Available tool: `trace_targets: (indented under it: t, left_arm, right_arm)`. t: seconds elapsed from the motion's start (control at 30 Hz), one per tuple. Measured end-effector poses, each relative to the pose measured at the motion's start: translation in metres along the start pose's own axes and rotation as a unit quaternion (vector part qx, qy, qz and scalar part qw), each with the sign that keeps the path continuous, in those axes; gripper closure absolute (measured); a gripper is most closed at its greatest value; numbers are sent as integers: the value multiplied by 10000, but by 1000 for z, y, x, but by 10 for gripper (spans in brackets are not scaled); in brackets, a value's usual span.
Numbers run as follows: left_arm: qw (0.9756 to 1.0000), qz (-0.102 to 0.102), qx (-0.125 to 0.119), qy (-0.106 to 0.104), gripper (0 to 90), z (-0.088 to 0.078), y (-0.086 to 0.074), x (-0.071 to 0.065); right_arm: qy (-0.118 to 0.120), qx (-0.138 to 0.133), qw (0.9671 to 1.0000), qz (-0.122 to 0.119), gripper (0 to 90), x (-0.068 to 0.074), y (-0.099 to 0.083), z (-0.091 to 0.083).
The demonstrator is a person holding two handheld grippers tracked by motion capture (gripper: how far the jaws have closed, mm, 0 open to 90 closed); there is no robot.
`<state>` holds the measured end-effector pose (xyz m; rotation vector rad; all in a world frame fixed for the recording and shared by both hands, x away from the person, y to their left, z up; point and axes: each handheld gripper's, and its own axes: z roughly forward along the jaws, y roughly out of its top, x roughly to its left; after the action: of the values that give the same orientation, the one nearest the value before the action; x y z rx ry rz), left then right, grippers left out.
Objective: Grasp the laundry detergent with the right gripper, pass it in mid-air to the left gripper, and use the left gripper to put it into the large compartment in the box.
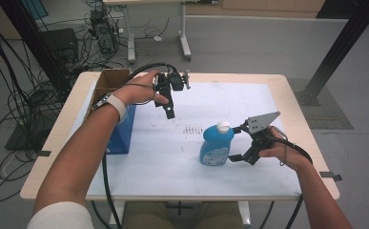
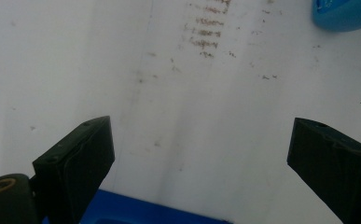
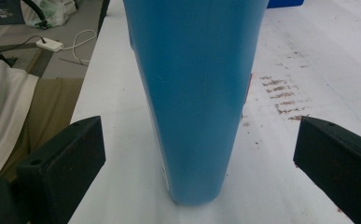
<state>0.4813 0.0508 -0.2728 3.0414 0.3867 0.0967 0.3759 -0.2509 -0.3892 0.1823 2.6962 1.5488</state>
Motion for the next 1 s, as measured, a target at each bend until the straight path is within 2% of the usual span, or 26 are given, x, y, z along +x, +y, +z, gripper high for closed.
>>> trace_targets:
  t: [1.0]
  left_arm:
    - [10000, -11, 17, 5, 77, 0, 0, 0]
  right_arm:
    - [-22, -15, 10000, 3, 24, -1, 0, 0]
